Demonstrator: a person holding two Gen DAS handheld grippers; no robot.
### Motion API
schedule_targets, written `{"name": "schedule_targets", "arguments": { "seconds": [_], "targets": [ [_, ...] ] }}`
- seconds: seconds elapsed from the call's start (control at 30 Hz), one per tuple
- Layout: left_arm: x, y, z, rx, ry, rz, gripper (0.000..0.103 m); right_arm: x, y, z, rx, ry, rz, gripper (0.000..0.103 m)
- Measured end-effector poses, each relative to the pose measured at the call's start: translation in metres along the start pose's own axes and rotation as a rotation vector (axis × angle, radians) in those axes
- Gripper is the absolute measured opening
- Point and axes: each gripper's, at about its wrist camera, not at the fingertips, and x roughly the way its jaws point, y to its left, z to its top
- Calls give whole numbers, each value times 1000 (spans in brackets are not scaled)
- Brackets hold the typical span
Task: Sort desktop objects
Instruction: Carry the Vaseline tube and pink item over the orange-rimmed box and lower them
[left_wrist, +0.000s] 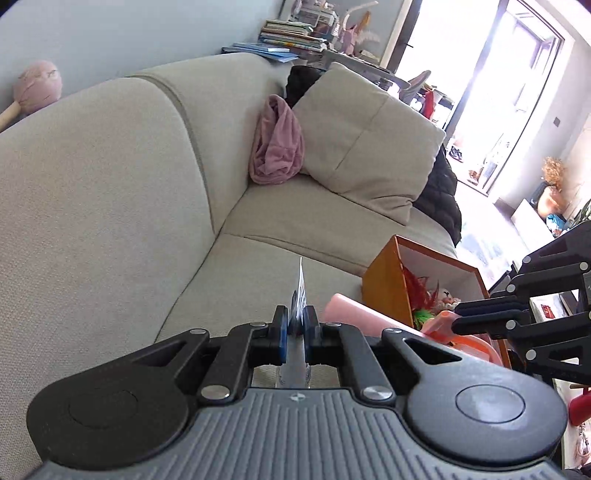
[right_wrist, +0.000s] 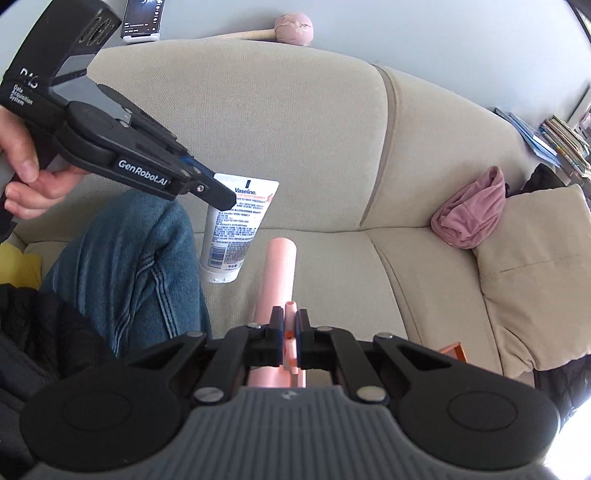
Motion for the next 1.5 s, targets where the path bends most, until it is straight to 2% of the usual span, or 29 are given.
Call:
{"name": "schedule_targets", "arguments": {
  "seconds": [0.13, 0.43, 0.57, 0.67, 0.83, 1.1, 1.4, 1.5],
  "targets": [
    [3, -23, 3, 43, 4, -38, 9, -7, -4, -16, -8, 43, -39, 5],
    [4, -83, 26, 128, -20, -208, 9, -34, -24, -71, 7, 161, -64, 5],
    [17, -112, 33, 153, -2, -294, 9, -32, -29, -92, -4, 218, -8, 5],
    [31, -131, 33, 173, 19, -327, 9, -18, -31, -103, -36, 247, 44, 5],
    [60, -149, 28, 187, 80, -328, 9, 15, -33, -112, -71, 242, 132, 5],
    [89, -154, 15, 200, 158, -298, 9, 61, -36, -125, -169, 219, 213, 5],
    [110, -164, 2, 228, 221, -277, 9, 83, -20, -154, -282, 234, 305, 6],
    [113, -165, -2, 229, 235, -268, 9, 81, -19, -161, -293, 212, 333, 6]
  ]
}}
